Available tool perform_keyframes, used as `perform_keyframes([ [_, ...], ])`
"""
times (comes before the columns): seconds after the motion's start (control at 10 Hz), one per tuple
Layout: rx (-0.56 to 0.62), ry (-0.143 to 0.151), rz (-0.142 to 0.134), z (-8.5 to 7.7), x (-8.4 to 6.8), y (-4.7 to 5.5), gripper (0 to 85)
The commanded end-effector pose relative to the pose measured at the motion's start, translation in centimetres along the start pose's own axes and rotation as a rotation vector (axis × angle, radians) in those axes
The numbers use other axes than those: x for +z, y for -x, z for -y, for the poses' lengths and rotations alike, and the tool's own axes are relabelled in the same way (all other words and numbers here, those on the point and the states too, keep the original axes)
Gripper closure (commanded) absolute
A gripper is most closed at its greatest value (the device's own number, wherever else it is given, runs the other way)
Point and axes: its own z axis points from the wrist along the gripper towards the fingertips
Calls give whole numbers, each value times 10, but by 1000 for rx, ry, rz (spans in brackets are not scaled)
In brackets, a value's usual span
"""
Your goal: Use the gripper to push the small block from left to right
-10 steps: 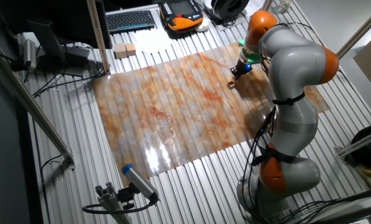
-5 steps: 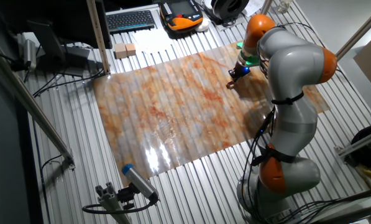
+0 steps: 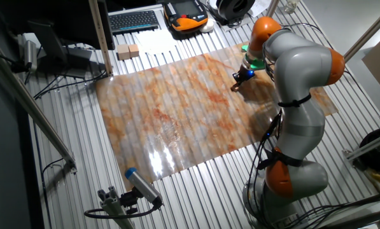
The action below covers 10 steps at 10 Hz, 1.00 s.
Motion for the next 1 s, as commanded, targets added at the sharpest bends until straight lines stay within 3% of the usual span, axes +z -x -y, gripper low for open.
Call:
perform_keyframes([
  [0.0,3,3,0,-2,1,0,850],
  [0.5,2,10,-19,-4,1,-2,850],
  [0.9,-37,-28,-34,-3,0,-2,850],
])
